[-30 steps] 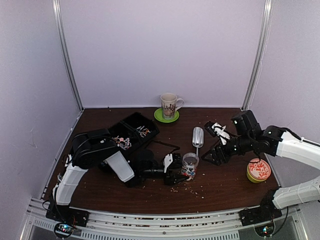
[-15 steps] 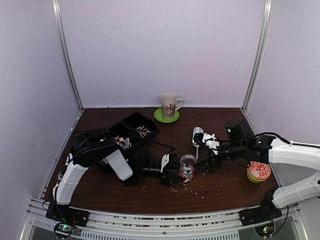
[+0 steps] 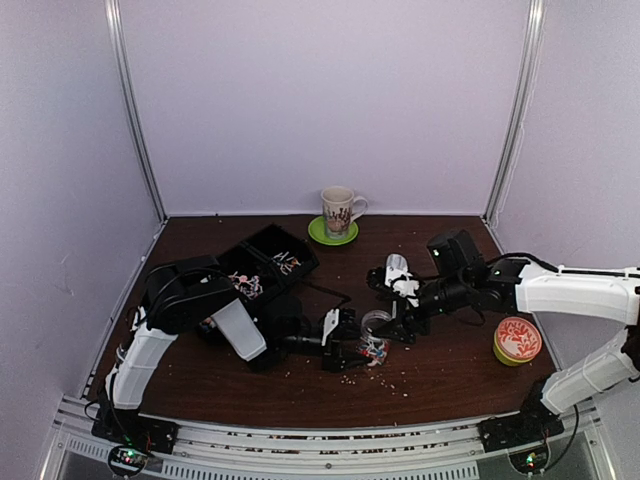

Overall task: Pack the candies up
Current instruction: Screw the box lid onto the packing bottle.

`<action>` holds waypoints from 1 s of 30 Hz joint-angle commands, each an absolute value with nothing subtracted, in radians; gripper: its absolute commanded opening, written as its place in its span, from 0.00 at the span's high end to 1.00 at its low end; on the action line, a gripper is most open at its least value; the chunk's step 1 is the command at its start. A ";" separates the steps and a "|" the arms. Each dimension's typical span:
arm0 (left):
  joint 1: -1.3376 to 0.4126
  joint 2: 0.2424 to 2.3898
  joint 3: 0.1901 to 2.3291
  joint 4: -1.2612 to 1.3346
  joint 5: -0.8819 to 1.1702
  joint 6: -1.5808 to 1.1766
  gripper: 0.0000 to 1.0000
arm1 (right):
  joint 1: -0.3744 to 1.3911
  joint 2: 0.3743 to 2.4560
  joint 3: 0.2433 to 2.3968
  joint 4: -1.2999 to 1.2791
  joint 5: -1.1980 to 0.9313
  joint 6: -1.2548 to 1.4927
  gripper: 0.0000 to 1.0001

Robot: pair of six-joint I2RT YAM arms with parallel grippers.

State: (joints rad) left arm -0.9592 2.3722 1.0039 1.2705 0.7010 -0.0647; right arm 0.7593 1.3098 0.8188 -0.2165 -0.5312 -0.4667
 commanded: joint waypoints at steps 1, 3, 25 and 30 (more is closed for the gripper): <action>-0.957 2.402 1.003 1.194 0.667 -0.061 0.42 | 0.793 1.319 0.830 -0.226 -0.543 -0.496 0.17; -0.957 2.402 1.002 1.198 0.666 -0.064 0.42 | 0.803 1.331 0.835 -0.233 -0.509 -0.494 0.18; -0.957 2.392 0.984 1.205 0.606 -0.057 0.42 | 0.815 1.317 0.783 -0.169 -0.389 -0.314 0.40; -0.957 2.388 0.979 1.202 0.561 -0.060 0.42 | 0.824 1.308 0.776 -0.164 -0.344 -0.279 0.44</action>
State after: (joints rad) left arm -0.9615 2.3722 1.0042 1.2720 0.6365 -0.0650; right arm 0.8143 1.3270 0.7929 -0.1680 -0.4080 -0.3309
